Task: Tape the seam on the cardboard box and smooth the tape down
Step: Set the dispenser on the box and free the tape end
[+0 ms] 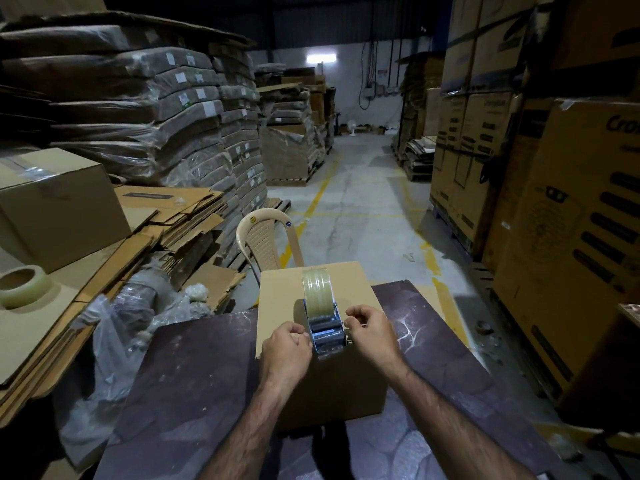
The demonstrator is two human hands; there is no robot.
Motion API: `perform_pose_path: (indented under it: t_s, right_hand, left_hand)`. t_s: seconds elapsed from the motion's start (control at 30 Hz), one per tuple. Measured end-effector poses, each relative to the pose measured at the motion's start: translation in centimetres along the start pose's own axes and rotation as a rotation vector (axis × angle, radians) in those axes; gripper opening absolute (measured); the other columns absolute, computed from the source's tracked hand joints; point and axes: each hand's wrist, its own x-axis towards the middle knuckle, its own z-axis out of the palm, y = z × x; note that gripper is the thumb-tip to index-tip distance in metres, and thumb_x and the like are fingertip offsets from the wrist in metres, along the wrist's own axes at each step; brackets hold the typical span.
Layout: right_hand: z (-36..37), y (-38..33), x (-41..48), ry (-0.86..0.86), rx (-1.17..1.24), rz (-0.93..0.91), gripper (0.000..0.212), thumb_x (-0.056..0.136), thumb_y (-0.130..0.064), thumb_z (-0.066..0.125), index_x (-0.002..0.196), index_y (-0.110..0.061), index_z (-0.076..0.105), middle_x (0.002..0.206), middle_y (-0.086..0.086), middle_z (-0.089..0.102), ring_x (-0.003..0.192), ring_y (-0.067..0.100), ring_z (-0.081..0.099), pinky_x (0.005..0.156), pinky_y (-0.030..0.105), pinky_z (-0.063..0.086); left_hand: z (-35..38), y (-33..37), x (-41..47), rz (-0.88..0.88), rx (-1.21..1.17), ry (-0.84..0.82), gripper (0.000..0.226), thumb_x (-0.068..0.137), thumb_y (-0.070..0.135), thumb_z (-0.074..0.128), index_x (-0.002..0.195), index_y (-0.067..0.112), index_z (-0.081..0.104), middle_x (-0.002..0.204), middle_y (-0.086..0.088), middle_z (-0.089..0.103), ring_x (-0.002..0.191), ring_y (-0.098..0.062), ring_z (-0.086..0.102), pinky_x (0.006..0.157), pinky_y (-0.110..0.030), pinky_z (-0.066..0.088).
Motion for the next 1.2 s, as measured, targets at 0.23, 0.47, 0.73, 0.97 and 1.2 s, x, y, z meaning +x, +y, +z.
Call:
perform_pose_path:
  t_s: [0.23,0.47,0.73,0.97,1.2]
  right_hand:
    - [0.1,0.5,-0.1,-0.051,0.006,0.068,0.021,0.093,-0.011,0.050,0.107,-0.016,0.065,0.090,0.001,0.073,0.086,0.015,0.069,0.079,0.031,0.056]
    - [-0.1,1.2,-0.9,-0.052,0.027,0.083,0.020,0.091,-0.008,0.051,0.100,-0.020,0.063,0.081,-0.002,0.074,0.078,0.014,0.070,0.081,0.039,0.058]
    - [0.0,1.9,-2.0,-0.095,0.127,0.140,0.019,0.094,-0.005,0.048,0.093,-0.020,0.060,0.066,0.004,0.072,0.057,0.011,0.063,0.066,0.034,0.056]
    - [0.4,2.2,-2.6,-0.057,0.043,0.142,0.013,0.091,-0.012,0.054,0.090,-0.019,0.065,0.067,0.003,0.073,0.061,0.012,0.066,0.074,0.041,0.059]
    - [-0.9,-0.2,-2.1,0.020,-0.094,0.000,0.021,0.092,-0.010,0.051,0.099,-0.014,0.070,0.095,0.000,0.071,0.090,0.017,0.064,0.080,0.027,0.050]
  left_hand:
    - [1.2,-0.3,-0.3,-0.033,0.078,-0.071,0.019,0.095,0.021,0.052,0.111,0.019,0.061,0.104,0.002,0.069,0.073,-0.004,0.051,0.047,-0.013,0.027]
    - [2.5,-1.8,-0.7,-0.059,-0.033,-0.119,0.026,0.095,0.020,0.051,0.120,0.024,0.055,0.101,0.004,0.070,0.086,-0.013,0.065,0.072,-0.031,0.053]
    - [2.7,-2.3,-1.1,-0.024,-0.190,-0.084,0.029,0.099,0.018,0.046,0.128,0.018,0.044,0.076,0.005,0.071,0.074,-0.009,0.066,0.060,-0.024,0.046]
    - [2.6,-3.1,-1.1,-0.026,-0.099,-0.118,0.032,0.099,0.023,0.042,0.131,0.023,0.042,0.073,0.009,0.072,0.076,-0.012,0.067,0.078,-0.036,0.055]
    - [0.3,-2.0,-0.4,0.045,0.224,-0.025,0.024,0.099,0.026,0.041,0.116,0.019,0.057,0.093,0.005,0.064,0.083,-0.014,0.058,0.069,-0.029,0.044]
